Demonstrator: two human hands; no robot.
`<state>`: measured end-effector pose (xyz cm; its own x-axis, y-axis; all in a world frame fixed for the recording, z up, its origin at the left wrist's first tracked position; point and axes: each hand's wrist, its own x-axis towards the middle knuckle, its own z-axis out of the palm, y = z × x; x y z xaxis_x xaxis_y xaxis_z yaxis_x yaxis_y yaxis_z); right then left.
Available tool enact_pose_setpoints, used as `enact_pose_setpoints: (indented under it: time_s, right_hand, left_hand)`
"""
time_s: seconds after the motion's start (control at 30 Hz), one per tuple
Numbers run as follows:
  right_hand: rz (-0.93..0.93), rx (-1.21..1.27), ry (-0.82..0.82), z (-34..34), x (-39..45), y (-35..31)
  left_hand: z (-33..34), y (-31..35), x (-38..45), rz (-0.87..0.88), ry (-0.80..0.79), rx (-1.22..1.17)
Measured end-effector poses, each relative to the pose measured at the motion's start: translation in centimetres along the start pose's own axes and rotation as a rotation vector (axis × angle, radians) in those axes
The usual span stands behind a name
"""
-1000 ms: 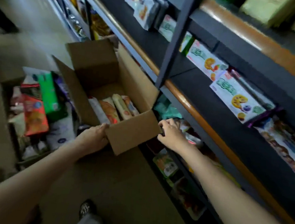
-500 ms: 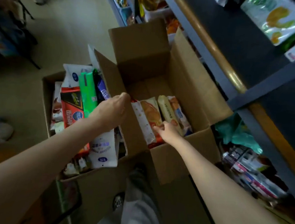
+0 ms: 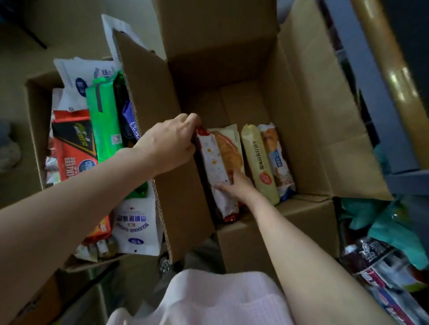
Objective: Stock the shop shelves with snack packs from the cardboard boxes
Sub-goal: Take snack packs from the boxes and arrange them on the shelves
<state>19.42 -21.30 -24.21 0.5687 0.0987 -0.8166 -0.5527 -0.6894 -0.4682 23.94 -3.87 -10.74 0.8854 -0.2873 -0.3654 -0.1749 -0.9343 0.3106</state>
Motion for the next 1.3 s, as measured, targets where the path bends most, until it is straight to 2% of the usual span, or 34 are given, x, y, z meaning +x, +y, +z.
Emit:
enact_pose_setpoints:
  time_s: [0.17,0.27,0.37,0.53,0.63,0.73,0.83,0.93,1.0,1.1,1.2,1.3]
  right_hand:
    - [-0.022,0.007,0.009,-1.6,1.2,-1.9]
    - [-0.031,-0.066,0.089,-0.1,1.4,-2.8]
    - [-0.050,-0.151,0.248,0.7,0.2,-2.8]
    - [-0.044,0.100,0.323,-6.0,-6.4,-3.9]
    - [-0.124,0.303,0.381,-10.8,-13.5,-4.7]
    - [-0.231,0.387,0.439,-14.2,-22.1,-5.9]
    - [-0.361,0.451,0.508,-14.5,-31.5,-6.3]
    - [-0.461,0.532,0.607,-13.2,-38.9,-5.7]
    - [-0.527,0.617,0.693,-11.4,-43.4,-4.0]
    - [-0.555,0.766,0.733,-8.5,-48.6,-0.7]
    - [-0.500,0.833,0.795,-6.3,-51.9,2.3]
    - [-0.408,0.818,0.887,-5.3,-54.3,4.6]
  left_hand:
    - [-0.1,-0.3,0.3,0.002,0.027,0.001]
    - [0.0,0.0,0.1,0.003,0.014,-0.009]
    - [-0.1,0.2,-0.9,0.018,0.023,-0.026]
    - [-2.5,2.3,-3.2,0.074,0.113,-0.151]
    - [-5.4,4.8,-4.4,0.102,0.142,-0.223]
    - [-9.8,7.9,-5.5,0.143,0.148,-0.435]
    - [-14.2,11.5,-8.8,0.180,0.058,-0.804]
    - [-16.7,15.0,-13.1,0.300,-0.042,-1.088]
    - [-17.2,17.4,-16.3,0.398,-0.113,-1.149]
    - [-16.9,21.2,-20.2,0.484,-0.215,-1.171]
    - [-15.5,24.0,-22.8,0.509,-0.307,-1.143]
    - [-14.3,25.9,-24.3,0.558,-0.334,-1.066]
